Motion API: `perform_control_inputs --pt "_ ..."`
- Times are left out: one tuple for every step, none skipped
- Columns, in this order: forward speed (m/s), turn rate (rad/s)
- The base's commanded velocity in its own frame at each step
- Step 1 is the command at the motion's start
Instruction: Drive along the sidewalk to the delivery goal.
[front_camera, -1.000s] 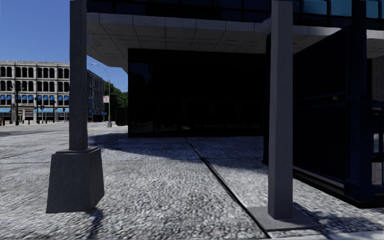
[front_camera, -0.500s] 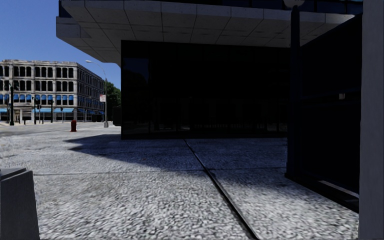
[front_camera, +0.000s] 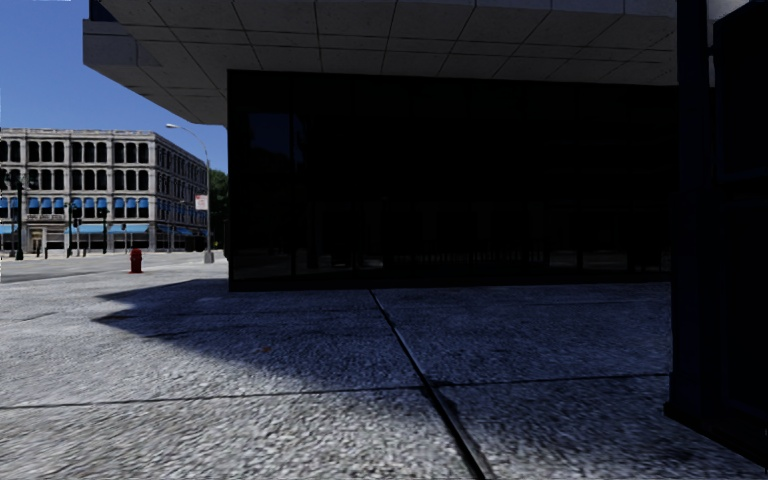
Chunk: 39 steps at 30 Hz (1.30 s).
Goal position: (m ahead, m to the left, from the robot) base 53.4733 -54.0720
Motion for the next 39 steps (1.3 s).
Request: perform_control_inputs --pt "1.85 0.00" --pt "1.86 0.00" --pt "1.87 0.00" --pt "1.87 0.00" --pt "1.88 0.00" --pt "1.88 0.00" --pt "1.88 0.00" --pt "1.88 0.00" --pt "1.88 0.00" --pt "1.88 -0.17" --pt "1.88 -0.25" --pt "1.88 -0.32" --pt "1.88 -0.32" --pt "1.88 -0.39" --pt "1.88 -0.48" --pt "1.88 -0.53" --pt "1.88 -0.56" --pt "1.88 -0.56" --pt "1.88 -0.56" --pt "1.87 -0.57" --pt "1.83 -0.57" --pt "1.80 -0.57" --pt "1.80 -0.57" --pt "1.74 -0.57" --pt "1.70 -0.57" --pt "1.69 -0.57" --pt "1.69 -0.57" --pt "1.68 -0.59" --pt "1.68 -0.60" --pt "1.68 -0.63" --pt "1.68 -0.67" --pt "1.68 -0.67" --pt "1.68 -0.69" --pt "1.68 -0.69" --pt "1.68 -0.70" --pt "1.68 -0.70" --pt "1.68 -0.70" --pt "1.68 -0.70" --pt "1.68 -0.70"
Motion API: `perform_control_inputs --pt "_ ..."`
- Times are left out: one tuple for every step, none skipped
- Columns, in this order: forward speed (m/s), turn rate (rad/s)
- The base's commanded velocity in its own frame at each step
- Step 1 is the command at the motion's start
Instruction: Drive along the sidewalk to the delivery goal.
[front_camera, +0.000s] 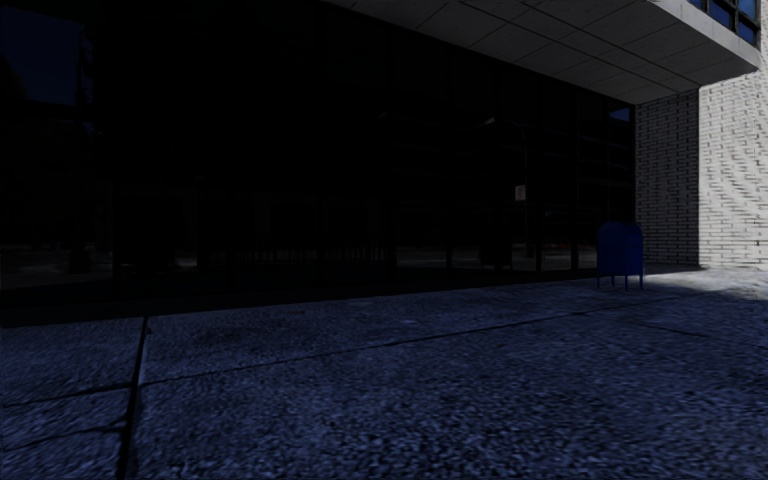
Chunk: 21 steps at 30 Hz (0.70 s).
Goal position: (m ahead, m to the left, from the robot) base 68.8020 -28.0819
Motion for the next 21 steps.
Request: perform_control_inputs --pt "1.68 -0.70" --pt "1.68 -0.70" --pt "1.68 -0.70" --pt "1.68 -0.70" --pt "1.68 -0.70" --pt "1.68 -0.70" --pt "1.68 -0.70" --pt "1.68 -0.70" --pt "1.68 -0.70" --pt "1.68 -0.70" --pt "1.68 -0.70" --pt "1.69 -0.70" --pt "1.69 -0.70" --pt "1.73 -0.70" --pt "2.00 -0.70" --pt "2.00 -0.70" --pt "2.00 -0.70" --pt "2.00 -0.70" --pt "2.00 -0.70" --pt "2.00 -0.70" --pt "2.00 -0.70"
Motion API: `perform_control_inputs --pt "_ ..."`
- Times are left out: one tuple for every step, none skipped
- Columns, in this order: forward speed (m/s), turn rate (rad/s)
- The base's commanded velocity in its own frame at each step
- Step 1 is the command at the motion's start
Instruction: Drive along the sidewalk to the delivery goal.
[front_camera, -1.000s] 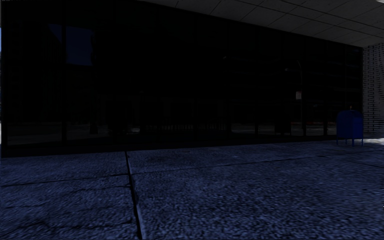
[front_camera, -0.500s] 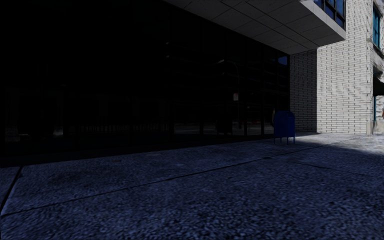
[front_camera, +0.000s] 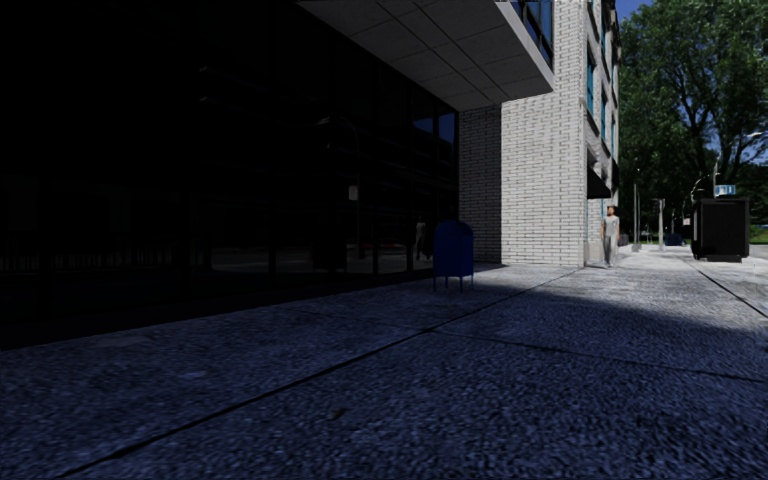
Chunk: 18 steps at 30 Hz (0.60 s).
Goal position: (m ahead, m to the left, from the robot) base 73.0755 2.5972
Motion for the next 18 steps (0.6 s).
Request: perform_control_inputs --pt "2.00 -0.70" --pt "2.00 -0.70" --pt "2.00 -0.70" --pt "2.00 -0.70" --pt "2.00 -0.70" --pt "2.00 -0.70" --pt "2.00 -0.70" --pt "2.00 -0.70" --pt "2.00 -0.70" --pt "2.00 -0.70" --pt "2.00 -0.70" --pt "2.00 -0.70" --pt "2.00 -0.70" --pt "2.00 -0.70" --pt "2.00 -0.70" --pt "2.00 -0.70" --pt "2.00 -0.70" --pt "2.00 -0.70"
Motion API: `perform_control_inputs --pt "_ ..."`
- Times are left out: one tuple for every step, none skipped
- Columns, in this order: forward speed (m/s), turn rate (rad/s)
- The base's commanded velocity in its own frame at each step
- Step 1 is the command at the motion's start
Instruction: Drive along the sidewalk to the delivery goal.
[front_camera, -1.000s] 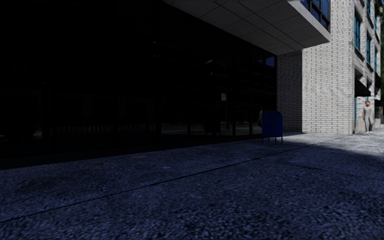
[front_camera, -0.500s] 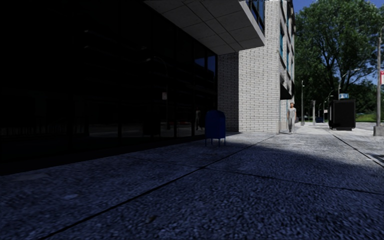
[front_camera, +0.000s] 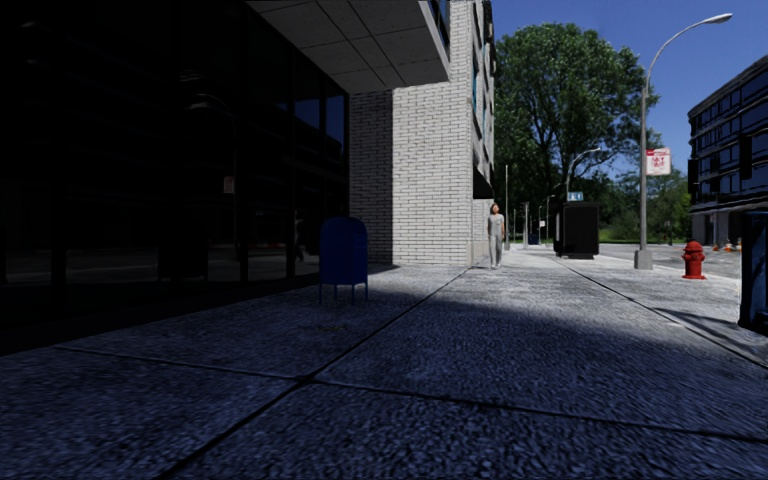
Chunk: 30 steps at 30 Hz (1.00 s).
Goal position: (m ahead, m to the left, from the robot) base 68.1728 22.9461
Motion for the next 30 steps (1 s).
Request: perform_control_inputs --pt "2.00 -0.70" --pt "2.00 -0.70" --pt "2.00 -0.70" --pt "2.00 -0.70" --pt "2.00 -0.70" --pt "2.00 -0.70" --pt "2.00 -0.70" --pt "2.00 -0.70" --pt "2.00 -0.70" --pt "2.00 -0.70" --pt "2.00 -0.70" --pt "2.00 -0.70" --pt "2.00 -0.70" --pt "2.00 -0.70" --pt "2.00 -0.70" --pt "2.00 -0.70" --pt "2.00 -0.70" --pt "2.00 -0.70" --pt "2.00 -0.70" --pt "2.00 -0.70" --pt "2.00 -0.70" --pt "2.00 -0.67" --pt "2.00 -0.63" --pt "2.00 -0.63" --pt "2.00 -0.61" --pt "2.00 -0.54" --pt "2.00 -0.34" --pt "2.00 -0.34" --pt "2.00 0.00" --pt "2.00 0.00"
